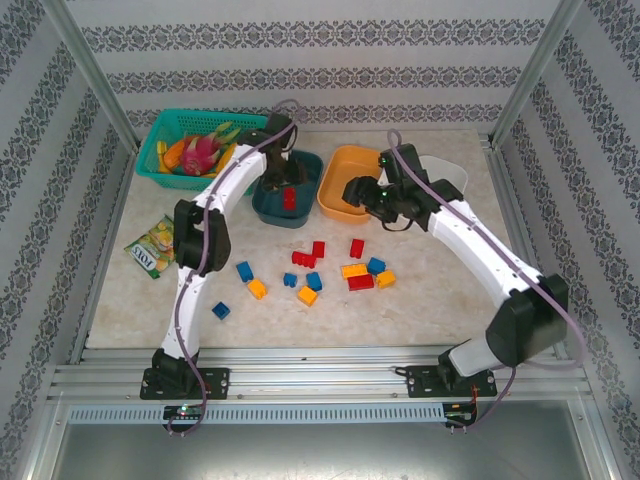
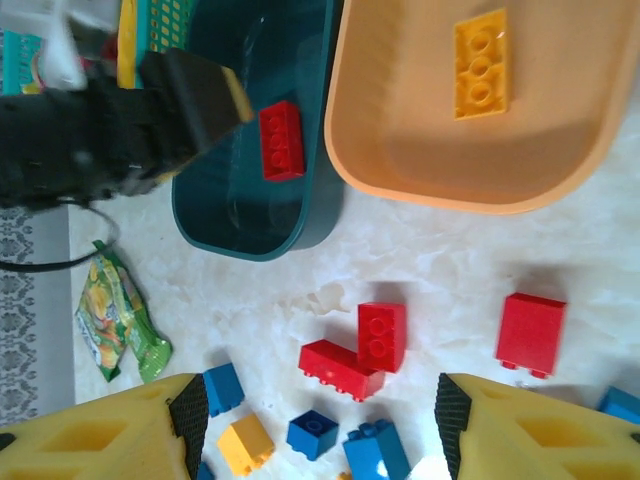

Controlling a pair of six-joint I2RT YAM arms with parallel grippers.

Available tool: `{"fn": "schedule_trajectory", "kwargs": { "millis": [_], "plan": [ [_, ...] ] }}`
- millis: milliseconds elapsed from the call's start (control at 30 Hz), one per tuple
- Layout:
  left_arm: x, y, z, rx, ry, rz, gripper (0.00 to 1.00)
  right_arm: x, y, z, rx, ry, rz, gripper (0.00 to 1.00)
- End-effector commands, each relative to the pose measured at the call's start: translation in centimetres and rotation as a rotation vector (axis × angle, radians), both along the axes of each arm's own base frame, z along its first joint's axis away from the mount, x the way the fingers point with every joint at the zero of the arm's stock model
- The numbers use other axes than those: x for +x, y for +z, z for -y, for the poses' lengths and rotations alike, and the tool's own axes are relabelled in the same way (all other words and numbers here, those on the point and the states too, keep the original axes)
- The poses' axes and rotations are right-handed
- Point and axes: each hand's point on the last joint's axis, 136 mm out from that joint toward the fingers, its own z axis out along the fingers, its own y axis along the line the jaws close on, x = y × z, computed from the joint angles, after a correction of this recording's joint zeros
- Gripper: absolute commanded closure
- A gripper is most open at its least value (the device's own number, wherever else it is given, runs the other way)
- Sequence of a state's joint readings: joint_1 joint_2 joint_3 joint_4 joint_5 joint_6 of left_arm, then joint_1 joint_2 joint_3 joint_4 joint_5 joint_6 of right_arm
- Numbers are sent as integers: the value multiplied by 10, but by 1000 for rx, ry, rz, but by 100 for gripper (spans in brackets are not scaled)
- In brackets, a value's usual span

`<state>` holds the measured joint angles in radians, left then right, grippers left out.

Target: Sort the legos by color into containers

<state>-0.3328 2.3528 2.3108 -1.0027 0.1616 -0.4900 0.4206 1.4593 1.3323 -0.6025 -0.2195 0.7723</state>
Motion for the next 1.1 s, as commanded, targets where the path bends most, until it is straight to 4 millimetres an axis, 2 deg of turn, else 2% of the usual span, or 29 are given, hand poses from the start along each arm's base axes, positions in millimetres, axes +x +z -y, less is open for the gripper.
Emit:
{"fn": "schedule_trajectory", "kwargs": {
  "millis": [0, 100, 167, 267, 333, 433, 533, 633, 700, 800, 933, 1067],
  "plan": [
    [-19, 108, 4, -107, 3, 175, 34, -20, 11, 33, -121, -32, 23, 36],
    [-45, 142, 4, -156, -14, 228, 34, -40, 10, 49, -158, -60, 10, 37],
    [-67, 155, 2, -198, -21, 252, 33, -53, 6, 56, -166, -77, -7, 37],
    [-106, 159, 0, -259, -36, 256, 33, -75, -6, 69, -183, -120, -57, 39],
    [-137, 155, 2, -303, -67, 257, 32, -90, -20, 77, -183, -158, -105, 41],
    [-187, 138, 12, -352, -134, 241, 32, -111, -50, 87, -183, -213, -193, 43],
    [-235, 113, 21, -385, -186, 216, 32, -124, -83, 89, -145, -273, -276, 42],
    [-269, 80, 20, -379, -179, 157, 33, -128, -114, 88, -92, -331, -342, 40],
    [-285, 65, 18, -360, -178, 132, 33, -126, -128, 87, -68, -360, -365, 40],
    [-296, 55, 16, -342, -176, 122, 34, -118, -142, 81, -43, -378, -390, 38],
    [-298, 53, 17, -338, -180, 119, 34, -111, -160, 72, -44, -363, -446, 38],
    [-299, 55, 19, -336, -189, 122, 34, -105, -167, 66, -41, -342, -463, 37]
  ]
}}
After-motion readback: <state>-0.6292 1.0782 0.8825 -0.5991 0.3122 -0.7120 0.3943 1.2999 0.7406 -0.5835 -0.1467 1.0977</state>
